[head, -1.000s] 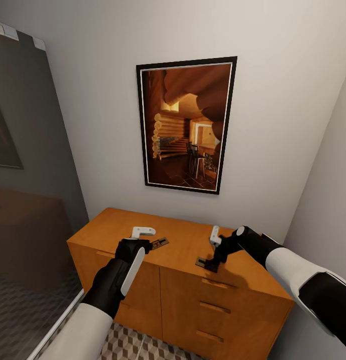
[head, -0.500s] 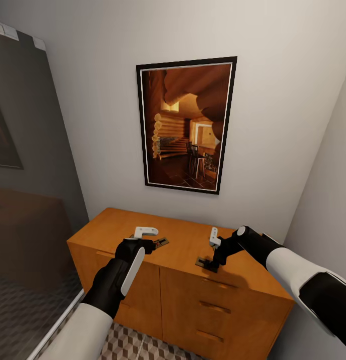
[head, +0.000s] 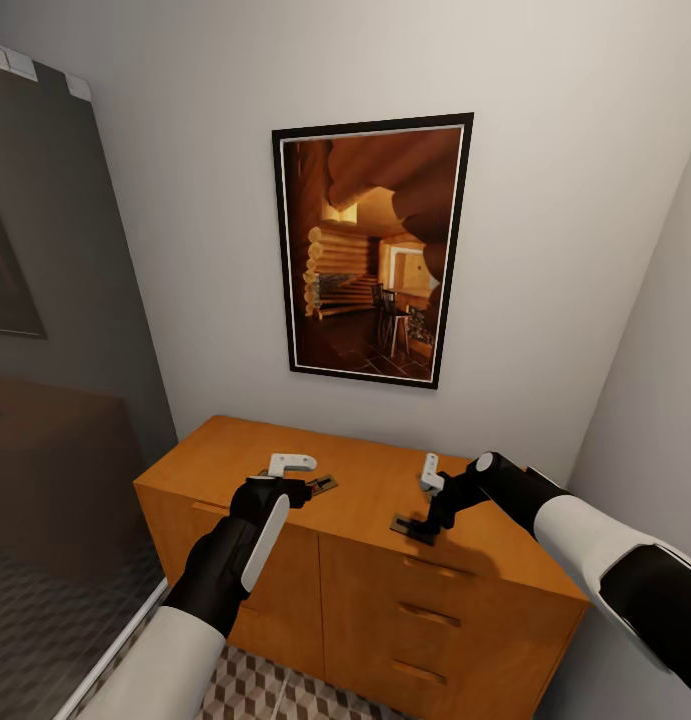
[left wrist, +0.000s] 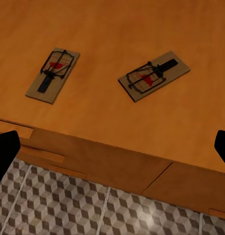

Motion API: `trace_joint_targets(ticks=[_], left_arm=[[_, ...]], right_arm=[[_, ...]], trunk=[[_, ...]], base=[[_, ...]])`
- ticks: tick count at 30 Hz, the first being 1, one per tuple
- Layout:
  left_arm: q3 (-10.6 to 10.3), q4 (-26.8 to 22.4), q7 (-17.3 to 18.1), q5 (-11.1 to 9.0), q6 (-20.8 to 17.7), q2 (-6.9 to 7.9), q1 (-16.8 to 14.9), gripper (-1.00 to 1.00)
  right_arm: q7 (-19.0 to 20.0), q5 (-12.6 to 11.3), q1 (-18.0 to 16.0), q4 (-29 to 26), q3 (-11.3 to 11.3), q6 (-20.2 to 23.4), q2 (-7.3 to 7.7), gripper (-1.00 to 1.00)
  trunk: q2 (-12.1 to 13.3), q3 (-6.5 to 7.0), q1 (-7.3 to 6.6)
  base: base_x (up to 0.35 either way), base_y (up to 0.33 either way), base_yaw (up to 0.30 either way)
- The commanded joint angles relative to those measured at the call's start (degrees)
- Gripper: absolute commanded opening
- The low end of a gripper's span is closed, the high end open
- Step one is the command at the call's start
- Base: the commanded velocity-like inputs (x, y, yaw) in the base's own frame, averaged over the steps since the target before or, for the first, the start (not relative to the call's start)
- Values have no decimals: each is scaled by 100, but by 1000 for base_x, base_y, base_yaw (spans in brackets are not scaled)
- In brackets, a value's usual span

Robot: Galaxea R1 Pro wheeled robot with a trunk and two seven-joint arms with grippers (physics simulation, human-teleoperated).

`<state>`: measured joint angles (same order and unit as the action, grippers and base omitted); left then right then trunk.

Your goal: Take the four mousetraps from the cabinet in the bathroom and place them on the bathroom floor. Make sure all four end up on the same floor surface, and ensure that at least two of them are either under or directly next to the same bathroom sink.

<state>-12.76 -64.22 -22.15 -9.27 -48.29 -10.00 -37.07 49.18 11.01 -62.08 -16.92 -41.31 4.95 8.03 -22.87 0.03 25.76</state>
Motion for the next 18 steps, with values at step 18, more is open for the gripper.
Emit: trace_joint_targets(ticks=[18], left_arm=[[-16, -3, -46, -58, -16, 0, -2, 100]], right_arm=[[21, 24, 3, -16, 25, 40, 132, 100]], trunk=[[-45, -21, 24]], base=[[0, 0, 0]])
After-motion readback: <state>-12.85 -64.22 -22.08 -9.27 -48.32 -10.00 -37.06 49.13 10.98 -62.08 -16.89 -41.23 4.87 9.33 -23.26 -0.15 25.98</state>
